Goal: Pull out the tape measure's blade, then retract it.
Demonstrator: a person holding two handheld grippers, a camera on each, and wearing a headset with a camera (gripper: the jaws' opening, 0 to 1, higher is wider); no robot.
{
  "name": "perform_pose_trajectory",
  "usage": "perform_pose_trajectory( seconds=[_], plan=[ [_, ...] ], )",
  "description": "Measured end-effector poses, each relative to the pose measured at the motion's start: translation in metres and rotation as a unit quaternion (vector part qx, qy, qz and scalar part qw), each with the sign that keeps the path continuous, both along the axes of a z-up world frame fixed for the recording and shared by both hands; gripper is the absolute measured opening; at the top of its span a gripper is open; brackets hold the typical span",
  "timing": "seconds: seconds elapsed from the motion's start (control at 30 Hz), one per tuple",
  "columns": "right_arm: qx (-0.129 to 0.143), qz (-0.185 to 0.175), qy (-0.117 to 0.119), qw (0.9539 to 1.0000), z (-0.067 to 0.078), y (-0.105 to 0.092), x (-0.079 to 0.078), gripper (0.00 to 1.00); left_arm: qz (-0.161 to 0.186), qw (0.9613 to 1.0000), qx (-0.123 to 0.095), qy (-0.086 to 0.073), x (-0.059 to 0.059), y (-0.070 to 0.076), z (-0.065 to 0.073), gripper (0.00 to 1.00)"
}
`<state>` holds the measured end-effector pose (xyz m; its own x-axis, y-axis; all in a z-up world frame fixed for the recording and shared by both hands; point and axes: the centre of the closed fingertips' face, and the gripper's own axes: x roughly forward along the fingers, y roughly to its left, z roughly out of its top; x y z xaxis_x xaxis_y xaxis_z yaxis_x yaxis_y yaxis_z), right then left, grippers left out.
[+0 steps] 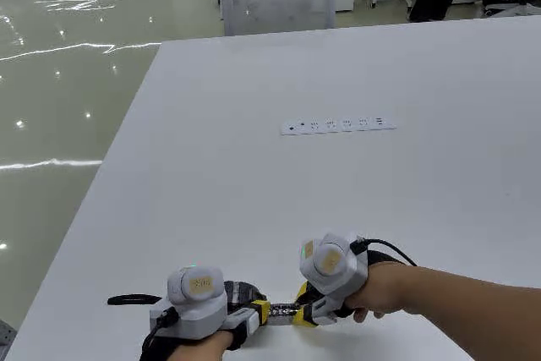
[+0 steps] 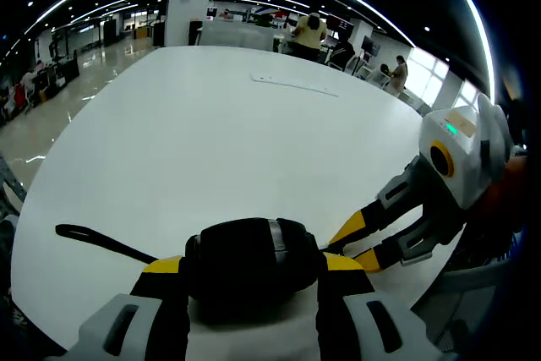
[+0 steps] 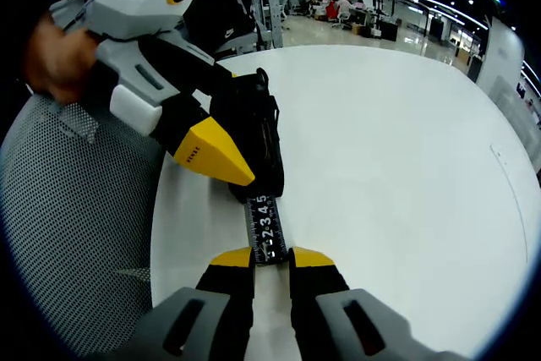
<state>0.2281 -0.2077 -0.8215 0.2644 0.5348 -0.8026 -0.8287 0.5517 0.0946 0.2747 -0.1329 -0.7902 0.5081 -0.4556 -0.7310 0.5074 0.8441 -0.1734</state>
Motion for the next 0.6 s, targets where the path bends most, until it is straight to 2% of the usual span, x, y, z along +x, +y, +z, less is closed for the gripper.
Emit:
perform_pose_trajectory(
  seconds=[0.6],
  plan=[
    [0.004,-0.004,0.0,1.0,-0.0007,0.0103,0.0063,0.14,0.0,1.0,0.0,0.0,0.0005,-0.0004,0.0,0.57]
  ],
)
